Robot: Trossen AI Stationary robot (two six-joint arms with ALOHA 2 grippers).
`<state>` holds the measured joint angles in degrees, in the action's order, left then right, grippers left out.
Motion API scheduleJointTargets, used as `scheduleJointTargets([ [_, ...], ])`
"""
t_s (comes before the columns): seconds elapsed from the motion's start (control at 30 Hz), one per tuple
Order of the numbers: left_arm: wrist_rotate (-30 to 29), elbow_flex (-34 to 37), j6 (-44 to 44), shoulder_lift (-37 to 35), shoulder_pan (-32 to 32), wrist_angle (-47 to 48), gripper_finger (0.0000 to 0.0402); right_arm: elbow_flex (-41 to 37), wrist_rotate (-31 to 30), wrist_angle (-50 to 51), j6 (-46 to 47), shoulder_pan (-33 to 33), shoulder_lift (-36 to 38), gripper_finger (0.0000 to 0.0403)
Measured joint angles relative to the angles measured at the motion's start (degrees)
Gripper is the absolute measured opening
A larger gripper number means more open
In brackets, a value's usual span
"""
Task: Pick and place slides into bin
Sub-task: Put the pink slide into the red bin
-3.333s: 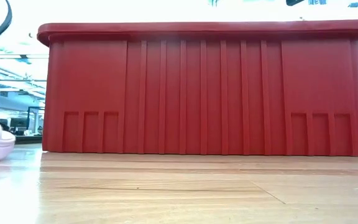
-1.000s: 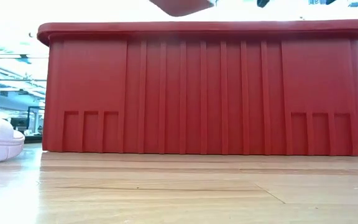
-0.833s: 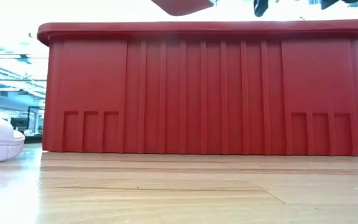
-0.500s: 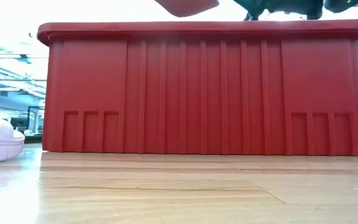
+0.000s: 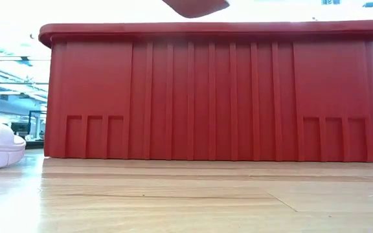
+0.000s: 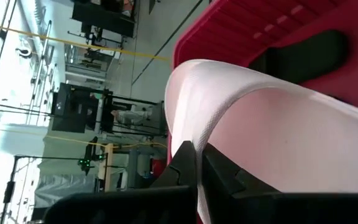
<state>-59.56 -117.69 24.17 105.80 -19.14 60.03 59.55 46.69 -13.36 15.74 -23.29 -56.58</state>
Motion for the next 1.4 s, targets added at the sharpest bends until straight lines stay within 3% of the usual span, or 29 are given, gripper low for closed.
scheduleJointTargets([
  [0.2, -0.49, 0.00, 0.19, 0.00, 0.21, -0.13, 0.0000, 8.55, -0.09, 21.94, -6.62, 0.00, -3.20, 0.0130],
  [0.33, -0.51, 0.00, 1.49, 0.00, 0.27, -0.17, 0.0000, 9.39, -0.10, 29.94, -8.96, 0.00, -5.62, 0.0130],
  [0.73, -0.49, 0.00, 1.63, 0.00, 0.59, -0.22, 0.0000, 9.46, -3.15, 26.86, -12.73, 0.02, -13.10, 0.0130],
  [1.07, -0.42, 3.27, 1.71, -0.07, 0.57, -1.65, 0.0000, 9.48, -3.18, 21.11, -12.94, 0.00, -14.19, 0.0130],
  [1.4, -2.50, 4.62, 11.24, -0.09, 1.13, -8.12, 0.0000, 9.48, -3.22, 25.67, -8.50, 0.00, -14.18, 0.0130],
])
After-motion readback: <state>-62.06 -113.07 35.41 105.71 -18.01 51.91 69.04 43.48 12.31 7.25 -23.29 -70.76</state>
